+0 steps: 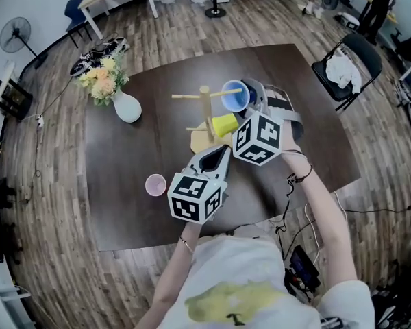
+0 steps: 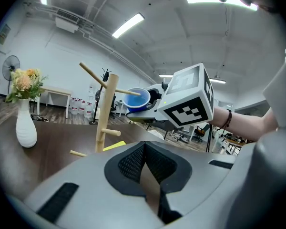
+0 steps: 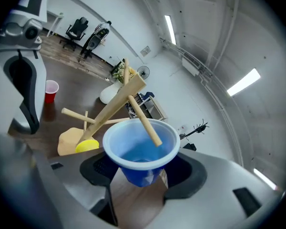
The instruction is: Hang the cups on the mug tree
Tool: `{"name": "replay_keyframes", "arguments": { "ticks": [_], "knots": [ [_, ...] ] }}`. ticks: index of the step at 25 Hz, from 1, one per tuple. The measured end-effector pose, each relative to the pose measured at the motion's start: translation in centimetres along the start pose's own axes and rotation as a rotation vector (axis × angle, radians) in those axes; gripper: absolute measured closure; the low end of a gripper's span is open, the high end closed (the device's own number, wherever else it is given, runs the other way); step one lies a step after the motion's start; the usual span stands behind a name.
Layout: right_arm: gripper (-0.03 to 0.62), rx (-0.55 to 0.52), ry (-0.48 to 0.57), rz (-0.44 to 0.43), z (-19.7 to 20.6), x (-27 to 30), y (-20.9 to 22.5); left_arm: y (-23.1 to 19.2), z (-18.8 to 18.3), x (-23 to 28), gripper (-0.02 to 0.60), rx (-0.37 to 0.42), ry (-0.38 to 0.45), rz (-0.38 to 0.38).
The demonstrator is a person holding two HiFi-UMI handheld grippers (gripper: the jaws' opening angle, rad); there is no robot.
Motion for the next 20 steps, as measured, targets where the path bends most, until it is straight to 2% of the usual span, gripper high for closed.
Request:
{"name": "replay_keyframes", "arguments": {
  "ticks": [16,20],
  "knots": [
    [0.306,-0.341,-0.138,0.106,-3.4,-0.5,-0.9,-0.9,0.1,-0.8,0.565,-0.017,-0.012,0.021],
    [0.306,-0.380,-0.158,0.109,-4.0,-0.7,-1.0,-1.0,0.1,-0.8,0.565,-0.021,-0.014,0.022]
  ]
}}
Point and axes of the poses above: the fingertips, and each gripper's own axes: x forward along the fingers, y to its right, z out of its underside, the point moved 10 cm from there along -x, backward along the fingers, and after that the axes turned 12 degrees about -x, right-handed, at the moved point
